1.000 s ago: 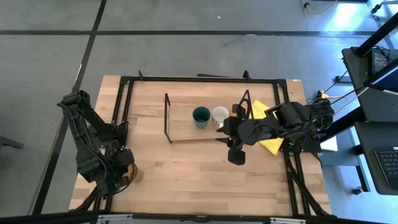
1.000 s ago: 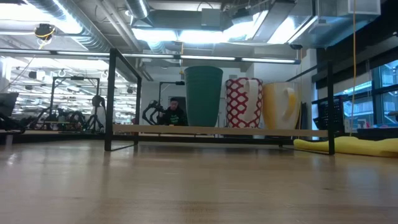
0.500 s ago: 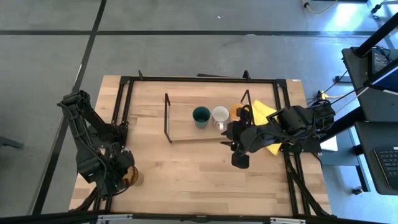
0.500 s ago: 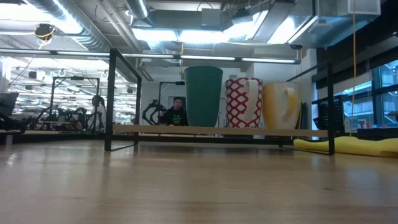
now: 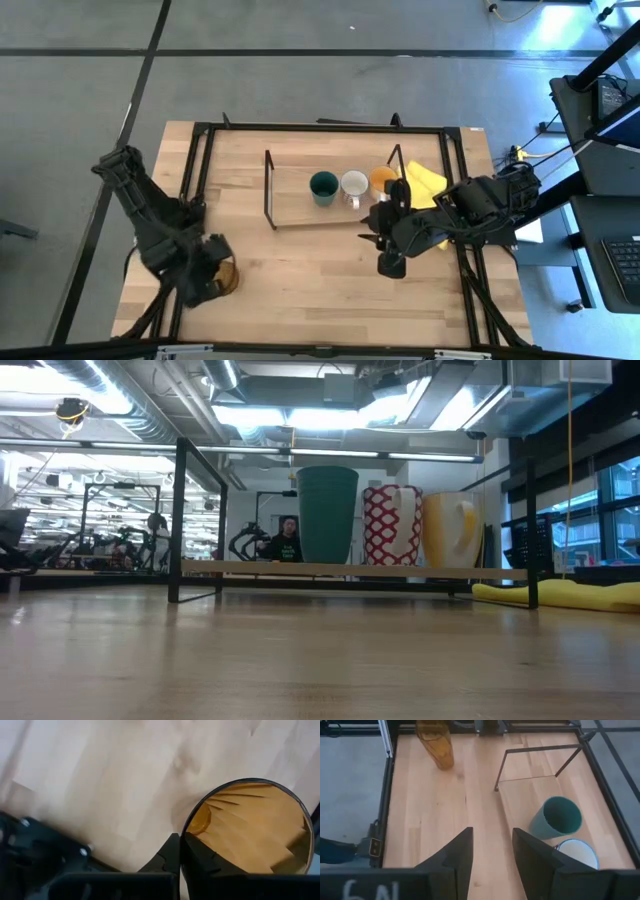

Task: Stack small to large cups/mugs on shelf
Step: Put the orange cup on the shelf, then return to Home Position

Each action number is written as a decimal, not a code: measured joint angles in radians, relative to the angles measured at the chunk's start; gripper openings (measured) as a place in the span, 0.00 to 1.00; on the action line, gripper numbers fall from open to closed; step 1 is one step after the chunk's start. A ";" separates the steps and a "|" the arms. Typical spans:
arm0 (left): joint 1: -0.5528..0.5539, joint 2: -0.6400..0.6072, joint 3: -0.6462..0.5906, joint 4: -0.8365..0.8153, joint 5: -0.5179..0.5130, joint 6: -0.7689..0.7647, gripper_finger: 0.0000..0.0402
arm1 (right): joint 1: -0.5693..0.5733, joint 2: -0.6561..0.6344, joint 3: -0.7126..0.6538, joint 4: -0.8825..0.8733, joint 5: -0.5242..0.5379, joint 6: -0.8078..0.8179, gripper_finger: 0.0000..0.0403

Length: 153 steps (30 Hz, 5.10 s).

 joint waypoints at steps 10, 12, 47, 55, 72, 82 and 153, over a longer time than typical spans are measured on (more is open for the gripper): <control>0.261 0.000 0.259 -0.063 0.000 0.278 0.00 | 0.058 0.000 0.000 -0.208 0.111 0.209 0.34; 0.307 0.000 0.317 -0.052 0.000 0.326 0.00 | 0.078 0.000 0.000 -0.201 0.138 0.236 0.34; 1.151 0.258 0.440 0.050 0.171 1.157 0.00 | 0.181 -0.014 -0.030 -0.203 0.309 0.495 0.34; 1.158 0.277 0.440 0.077 0.202 1.184 0.00 | 0.181 -0.014 -0.051 -0.203 0.309 0.519 0.34; 1.157 0.276 0.440 0.080 0.155 1.191 0.05 | 0.181 -0.014 -0.051 -0.203 0.309 0.513 0.34; 1.152 0.275 0.440 0.080 0.191 1.190 0.07 | 0.181 -0.014 -0.051 -0.202 0.309 0.514 0.34; 0.984 -0.141 0.757 0.347 0.107 1.091 0.07 | 0.072 -0.180 0.071 0.164 0.377 0.083 0.34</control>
